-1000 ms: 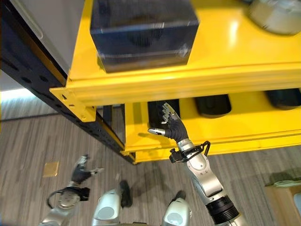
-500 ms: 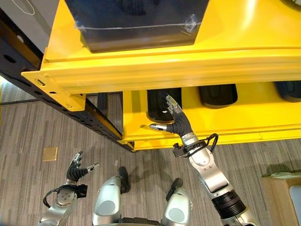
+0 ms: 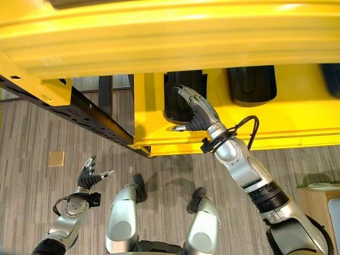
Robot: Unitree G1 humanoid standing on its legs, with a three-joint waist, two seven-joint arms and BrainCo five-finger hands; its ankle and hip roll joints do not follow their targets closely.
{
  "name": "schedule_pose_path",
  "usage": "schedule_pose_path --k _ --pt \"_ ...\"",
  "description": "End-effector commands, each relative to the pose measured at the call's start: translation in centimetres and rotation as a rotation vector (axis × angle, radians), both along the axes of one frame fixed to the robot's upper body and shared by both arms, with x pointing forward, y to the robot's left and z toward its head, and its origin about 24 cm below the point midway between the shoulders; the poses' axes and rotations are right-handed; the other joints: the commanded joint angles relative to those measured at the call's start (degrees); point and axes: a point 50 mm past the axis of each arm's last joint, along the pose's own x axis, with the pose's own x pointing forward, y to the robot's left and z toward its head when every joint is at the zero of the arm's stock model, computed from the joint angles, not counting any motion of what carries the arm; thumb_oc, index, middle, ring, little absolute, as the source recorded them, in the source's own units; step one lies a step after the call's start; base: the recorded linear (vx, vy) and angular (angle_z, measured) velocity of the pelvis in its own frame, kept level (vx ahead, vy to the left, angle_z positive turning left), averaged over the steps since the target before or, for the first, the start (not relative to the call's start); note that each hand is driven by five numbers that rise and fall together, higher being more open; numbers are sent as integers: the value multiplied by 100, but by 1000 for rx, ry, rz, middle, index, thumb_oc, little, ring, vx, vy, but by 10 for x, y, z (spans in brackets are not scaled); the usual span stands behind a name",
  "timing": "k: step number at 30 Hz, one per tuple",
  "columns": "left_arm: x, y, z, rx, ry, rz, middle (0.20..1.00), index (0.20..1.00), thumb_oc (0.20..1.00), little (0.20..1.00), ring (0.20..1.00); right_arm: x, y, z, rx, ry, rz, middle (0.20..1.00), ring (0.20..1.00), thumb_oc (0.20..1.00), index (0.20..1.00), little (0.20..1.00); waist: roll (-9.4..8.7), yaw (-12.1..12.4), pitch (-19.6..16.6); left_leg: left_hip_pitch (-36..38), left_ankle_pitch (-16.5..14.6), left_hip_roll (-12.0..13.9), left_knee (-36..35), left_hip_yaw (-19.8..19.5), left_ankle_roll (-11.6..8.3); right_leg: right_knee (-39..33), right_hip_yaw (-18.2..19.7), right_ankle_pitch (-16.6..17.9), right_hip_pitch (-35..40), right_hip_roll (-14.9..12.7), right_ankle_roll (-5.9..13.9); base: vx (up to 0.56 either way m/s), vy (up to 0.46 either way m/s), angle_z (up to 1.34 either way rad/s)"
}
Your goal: Move parts from the plastic box to the shelf.
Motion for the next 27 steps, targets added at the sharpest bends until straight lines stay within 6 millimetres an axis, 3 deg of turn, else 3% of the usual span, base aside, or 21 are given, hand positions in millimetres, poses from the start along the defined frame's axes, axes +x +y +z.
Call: schedule_pose_path --k 1,7,17,24,27 --pt "0 9 11 40 -46 -17 1000 1000 1000 1000 1000 3 1 20 -24 -85 -31 1000 1000 1000 1000 1000 -101 142 -122 239 -168 233 112 160 -107 552 -170 -147 -25 -381 484 -162 -12 2" --pt "9 4 17 26 -64 -21 1000 1000 1000 1000 1000 15 -5 11 -44 -16 -127 1000 1000 1000 1000 1000 -156 125 -122 -233 -429 429 796 194 -10 1177 -193 -350 -436 -582 435 -118 17 3" --pt "23 -3 27 41 -96 -5 1000 1000 1000 1000 1000 28 -17 2 -66 15 -256 1000 1000 1000 1000 1000 -198 112 -122 -859 -964 424 1841 -13 206 2095 -13 -616 -1001 -753 348 -60 27 -1" --pt "24 -6 23 30 -73 -1 1000 1000 1000 1000 1000 37 -17 1 -54 -17 -305 1000 1000 1000 1000 1000 -152 152 -122 -999 -1036 443 2019 -78 209 2251 16 -633 -1165 -828 333 0 1 0" --pt "24 -5 22 19 -64 -7 1000 1000 1000 1000 1000 42 -14 12 -58 -62 -291 1000 1000 1000 1000 1000 -100 201 -122 -1019 -1005 425 1958 -95 181 2264 16 -615 -1228 -868 349 0 10 -2"
